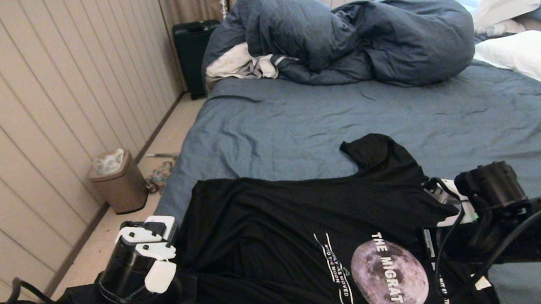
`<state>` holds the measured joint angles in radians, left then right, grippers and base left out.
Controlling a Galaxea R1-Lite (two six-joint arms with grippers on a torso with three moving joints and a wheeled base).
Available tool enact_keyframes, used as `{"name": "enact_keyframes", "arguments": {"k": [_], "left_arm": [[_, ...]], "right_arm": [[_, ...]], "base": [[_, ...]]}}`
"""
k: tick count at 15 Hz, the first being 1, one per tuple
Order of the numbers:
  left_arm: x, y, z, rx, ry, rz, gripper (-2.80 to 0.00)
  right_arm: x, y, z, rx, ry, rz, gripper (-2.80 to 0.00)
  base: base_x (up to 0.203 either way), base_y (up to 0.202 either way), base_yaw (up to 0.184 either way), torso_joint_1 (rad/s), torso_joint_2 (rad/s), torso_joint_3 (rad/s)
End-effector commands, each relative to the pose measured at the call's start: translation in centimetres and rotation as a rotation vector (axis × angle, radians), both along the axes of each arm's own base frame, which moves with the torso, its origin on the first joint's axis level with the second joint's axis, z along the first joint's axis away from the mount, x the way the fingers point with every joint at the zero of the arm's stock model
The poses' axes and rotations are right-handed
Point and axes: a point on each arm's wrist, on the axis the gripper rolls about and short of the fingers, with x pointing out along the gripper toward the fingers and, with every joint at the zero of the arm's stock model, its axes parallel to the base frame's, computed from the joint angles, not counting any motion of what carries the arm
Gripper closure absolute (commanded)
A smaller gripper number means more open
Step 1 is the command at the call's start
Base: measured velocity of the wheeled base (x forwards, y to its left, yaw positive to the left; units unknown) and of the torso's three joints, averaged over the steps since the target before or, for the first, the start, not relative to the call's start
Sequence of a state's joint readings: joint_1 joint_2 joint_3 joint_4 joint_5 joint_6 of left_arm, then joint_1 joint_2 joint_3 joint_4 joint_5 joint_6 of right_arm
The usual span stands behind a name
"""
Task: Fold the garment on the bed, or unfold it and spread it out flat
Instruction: Unford the black T-shirt
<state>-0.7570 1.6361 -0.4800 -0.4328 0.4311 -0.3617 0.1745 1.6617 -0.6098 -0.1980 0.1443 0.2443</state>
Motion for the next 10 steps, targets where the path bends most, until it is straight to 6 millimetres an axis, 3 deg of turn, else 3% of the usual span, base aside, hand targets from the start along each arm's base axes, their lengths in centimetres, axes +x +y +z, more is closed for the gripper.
{"name": "enact_keyframes", "arguments": {"k": [1,7,10], "left_arm": [[0.2,-0.2,-0.2,0.001,0.004,0.001,0.00],[1.6,-1.1,-2.0,-0.001,-0.001,0.010,0.00],[2.4,-1.1,-2.2,-0.008,-0.014,0.030,0.00]], "right_arm": [[0.0,0.1,0.0,0.002,0.001,0.002,0.00],[0.5,0.2,-0.8,0.000,0.022,0.004,0.00],[1.3,1.0,-0.1,0.027,-0.036,0.023,0.00]], "base": [[0.000,0.000,0.000,0.000,0.00,0.000],[0.000,0.000,0.000,0.000,0.00,0.000],[0.000,0.000,0.000,0.000,0.00,0.000]]}}
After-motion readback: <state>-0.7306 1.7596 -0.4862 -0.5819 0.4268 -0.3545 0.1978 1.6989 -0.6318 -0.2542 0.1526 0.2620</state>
